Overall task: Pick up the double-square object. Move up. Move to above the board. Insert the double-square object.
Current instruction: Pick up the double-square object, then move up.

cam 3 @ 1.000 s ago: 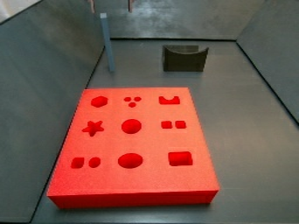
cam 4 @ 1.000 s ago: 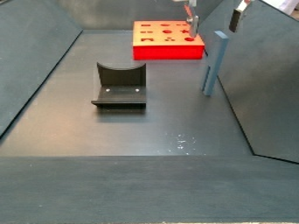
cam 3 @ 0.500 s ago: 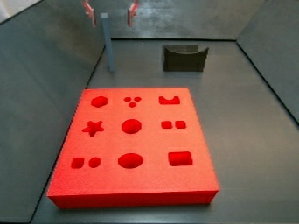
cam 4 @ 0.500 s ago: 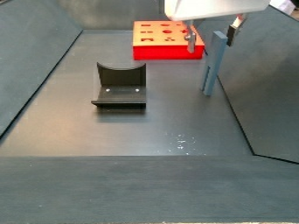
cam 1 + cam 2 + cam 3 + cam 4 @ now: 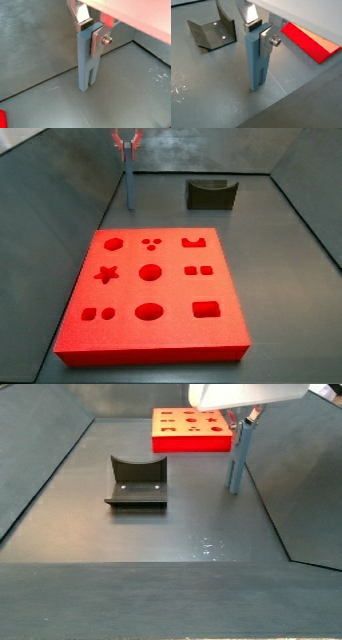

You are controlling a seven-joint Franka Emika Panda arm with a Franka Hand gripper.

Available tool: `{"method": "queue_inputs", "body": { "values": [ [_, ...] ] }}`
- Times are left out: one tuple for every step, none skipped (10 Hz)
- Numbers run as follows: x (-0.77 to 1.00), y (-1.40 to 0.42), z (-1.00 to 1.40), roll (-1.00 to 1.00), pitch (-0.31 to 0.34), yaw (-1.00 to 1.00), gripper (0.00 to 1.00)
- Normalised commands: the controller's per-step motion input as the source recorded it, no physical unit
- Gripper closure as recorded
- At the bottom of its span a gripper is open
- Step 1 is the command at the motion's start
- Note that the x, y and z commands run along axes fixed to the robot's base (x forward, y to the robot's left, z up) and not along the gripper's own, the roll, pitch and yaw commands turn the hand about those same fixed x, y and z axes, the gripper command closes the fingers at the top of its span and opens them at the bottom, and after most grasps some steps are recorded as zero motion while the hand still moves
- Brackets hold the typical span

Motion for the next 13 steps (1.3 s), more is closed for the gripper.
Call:
{"method": "queue_inputs", "body": {
  "values": [
    [0.0, 0.0, 0.0, 0.0, 0.0, 0.0, 1.0],
    [0.0, 0.0, 0.0, 0.0, 0.0, 0.0, 1.0],
    [0.0, 0.0, 0.0, 0.0, 0.0, 0.0, 1.0],
    [0.0, 0.0, 0.0, 0.0, 0.0, 0.0, 1.0],
    [0.0, 0.0, 0.0, 0.0, 0.0, 0.0, 1.0],
    [0.0, 0.0, 0.0, 0.0, 0.0, 0.0, 1.0],
    [0.0, 0.0, 0.0, 0.0, 0.0, 0.0, 1.0],
    [0.0, 0.0, 0.0, 0.0, 0.0, 0.0, 1.0],
    [0.0, 0.0, 0.0, 0.0, 0.0, 0.0, 1.0],
    [0.0, 0.0, 0.83, 0.0, 0.0, 0.0, 1.0],
    [-0.01, -0.06, 0.8, 0.0, 0.02, 0.05, 1.0],
    [-0.03, -0.05, 0.7, 0.01, 0.05, 0.05, 1.0],
    [-0.02, -0.03, 0.56, 0.02, 0.058, 0.05, 1.0]
  ]
}}
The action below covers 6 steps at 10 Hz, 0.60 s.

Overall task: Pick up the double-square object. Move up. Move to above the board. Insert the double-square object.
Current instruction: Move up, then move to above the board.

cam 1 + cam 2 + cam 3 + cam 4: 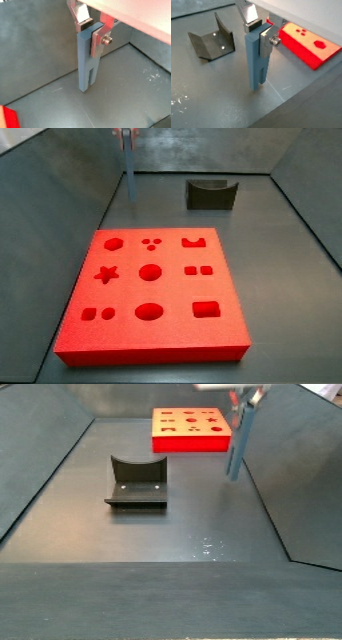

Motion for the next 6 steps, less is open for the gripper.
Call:
{"method": "queue_inputs", "body": {
  "values": [
    [0.0, -0.02, 0.35, 0.03, 0.069, 0.04, 1.0],
    [0.01, -0.01, 0.19, 0.04, 0.081, 0.03, 1.0],
    [-0.21, 0.35, 1.0, 0.06, 0.04, -0.05, 1.0],
    [-0.21, 0.36, 1.0, 0.06, 0.045, -0.05, 1.0],
    [-0.2, 0.3, 1.0, 0.03, 0.019, -0.06, 1.0],
    [-0.18, 0.27, 1.0, 0.03, 0.009, -0.05, 1.0]
  ]
}}
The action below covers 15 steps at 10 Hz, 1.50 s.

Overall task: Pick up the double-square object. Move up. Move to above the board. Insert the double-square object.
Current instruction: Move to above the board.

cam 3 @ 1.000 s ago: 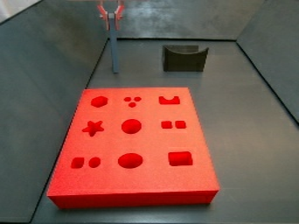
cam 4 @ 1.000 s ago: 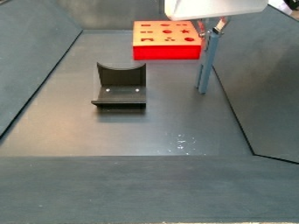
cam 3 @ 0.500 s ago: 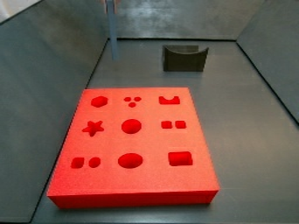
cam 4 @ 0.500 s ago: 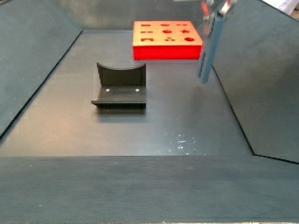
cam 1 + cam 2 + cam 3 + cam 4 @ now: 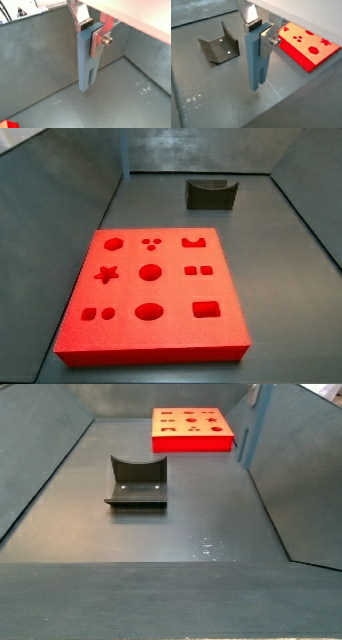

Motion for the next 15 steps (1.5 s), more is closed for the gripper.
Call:
{"method": "queue_inputs", "body": {
  "values": [
    [-0.16, 0.24, 1.0, 0.01, 0.016, -0.04, 1.0],
    [-0.15, 0.23, 1.0, 0.0, 0.022, -0.04, 1.0],
    [-0.12, 0.2, 1.0, 0.0, 0.041, -0.04, 1.0],
    [-0.1, 0.19, 1.0, -0.01, 0.057, -0.03, 1.0],
    [-0.05, 0.13, 0.86, -0.02, 0.068, -0.03, 1.0],
    [-0.04, 0.1, 0.75, -0.01, 0.073, -0.03, 1.0],
    [-0.02, 0.07, 0.53, -0.01, 0.076, -0.03, 1.0],
    [-0.01, 0.05, 0.37, -0.01, 0.071, -0.03, 1.0],
    [0.46, -1.0, 0.06, 0.11, 0.196, -1.0, 1.0],
    [0.47, -1.0, 0.04, 0.11, 0.195, -1.0, 1.0],
    [0.49, -1.0, 0.04, 0.08, 0.204, -0.67, 1.0],
    [0.5, -1.0, 0.04, -0.02, 0.189, -0.44, 1.0],
    [0.5, -1.0, 0.04, -0.04, 0.169, -0.2, 1.0],
    [0.51, -1.0, 0.05, -0.03, 0.146, -0.09, 1.0],
    [0.52, -1.0, 0.05, -0.01, 0.134, -0.04, 1.0]
  ]
}}
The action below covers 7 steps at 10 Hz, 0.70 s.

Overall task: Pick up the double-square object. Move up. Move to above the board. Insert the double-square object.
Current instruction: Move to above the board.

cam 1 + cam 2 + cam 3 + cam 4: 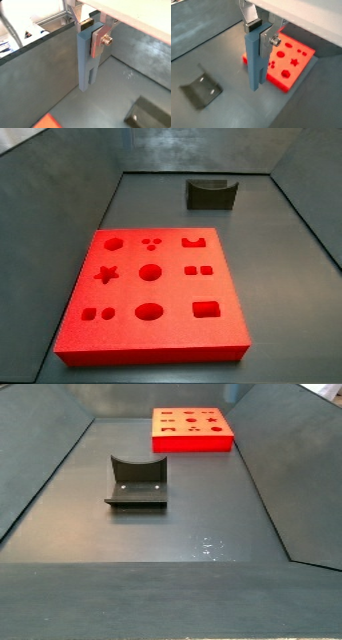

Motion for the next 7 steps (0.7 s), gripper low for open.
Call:
{"method": "queue_inputs", "body": {
  "values": [
    [0.53, -1.0, 0.05, -0.02, 0.132, -0.02, 1.0],
    [0.54, -1.0, 0.05, -0.01, 0.139, -0.01, 1.0],
    [0.55, -1.0, 0.06, -0.01, 0.138, 0.0, 1.0],
    [0.58, -1.0, 0.07, 0.02, 0.143, 0.0, 1.0],
    [0.57, -0.93, 0.07, 0.02, 0.139, 0.0, 1.0],
    [0.37, -0.56, 0.05, 0.04, 0.134, 0.01, 1.0],
    [0.24, -0.33, 0.04, 0.05, 0.116, 0.01, 1.0]
  ]
}}
